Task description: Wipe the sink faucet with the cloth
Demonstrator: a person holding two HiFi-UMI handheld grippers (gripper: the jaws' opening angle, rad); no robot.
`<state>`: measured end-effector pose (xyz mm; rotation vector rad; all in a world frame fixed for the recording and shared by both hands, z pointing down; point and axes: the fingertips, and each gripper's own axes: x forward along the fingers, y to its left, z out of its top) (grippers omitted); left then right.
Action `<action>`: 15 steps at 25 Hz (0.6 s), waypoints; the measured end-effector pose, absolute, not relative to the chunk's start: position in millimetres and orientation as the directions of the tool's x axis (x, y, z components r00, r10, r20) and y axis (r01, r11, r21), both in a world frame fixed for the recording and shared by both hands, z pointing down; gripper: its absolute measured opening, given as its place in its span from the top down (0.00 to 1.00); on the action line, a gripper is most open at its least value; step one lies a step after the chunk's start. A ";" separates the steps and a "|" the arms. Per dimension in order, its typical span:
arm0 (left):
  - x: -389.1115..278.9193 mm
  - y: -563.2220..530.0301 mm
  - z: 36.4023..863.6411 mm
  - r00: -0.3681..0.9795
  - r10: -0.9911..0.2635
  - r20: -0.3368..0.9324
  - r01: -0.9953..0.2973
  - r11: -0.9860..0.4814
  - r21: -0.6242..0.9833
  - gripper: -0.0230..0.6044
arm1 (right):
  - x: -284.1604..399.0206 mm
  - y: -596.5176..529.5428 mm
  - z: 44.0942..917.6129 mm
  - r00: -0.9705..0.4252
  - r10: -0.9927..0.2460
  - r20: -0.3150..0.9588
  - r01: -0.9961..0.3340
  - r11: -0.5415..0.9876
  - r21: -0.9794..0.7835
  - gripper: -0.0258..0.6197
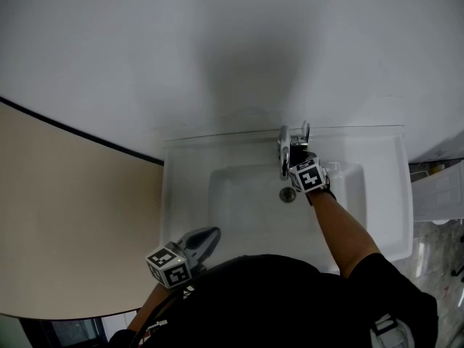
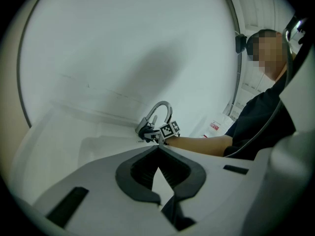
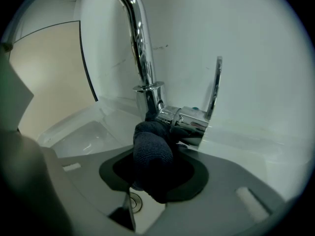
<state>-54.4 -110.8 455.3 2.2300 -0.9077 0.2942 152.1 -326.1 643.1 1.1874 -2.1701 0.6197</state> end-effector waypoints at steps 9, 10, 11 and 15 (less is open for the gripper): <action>-59.5 -110.2 454.3 0.725 -0.539 0.430 -0.686 -0.503 0.527 0.98 | 189.8 -320.6 634.9 -0.335 -0.651 0.681 -0.914 0.399 -0.069 0.76; -60.0 -110.0 454.1 0.725 -0.540 0.428 -0.686 -0.502 0.527 0.98 | 197.6 -320.2 634.8 -0.320 -0.658 0.681 -0.922 0.382 -0.064 0.76; -60.9 -109.6 454.0 0.724 -0.542 0.427 -0.686 -0.501 0.528 0.98 | 207.0 -319.8 635.1 -0.302 -0.665 0.683 -0.931 0.359 -0.062 0.76; -66.2 -108.3 457.1 0.721 -0.546 0.427 -0.688 -0.490 0.536 0.98 | 235.7 -323.2 637.4 -0.237 -0.682 0.692 -0.957 0.287 -0.046 0.76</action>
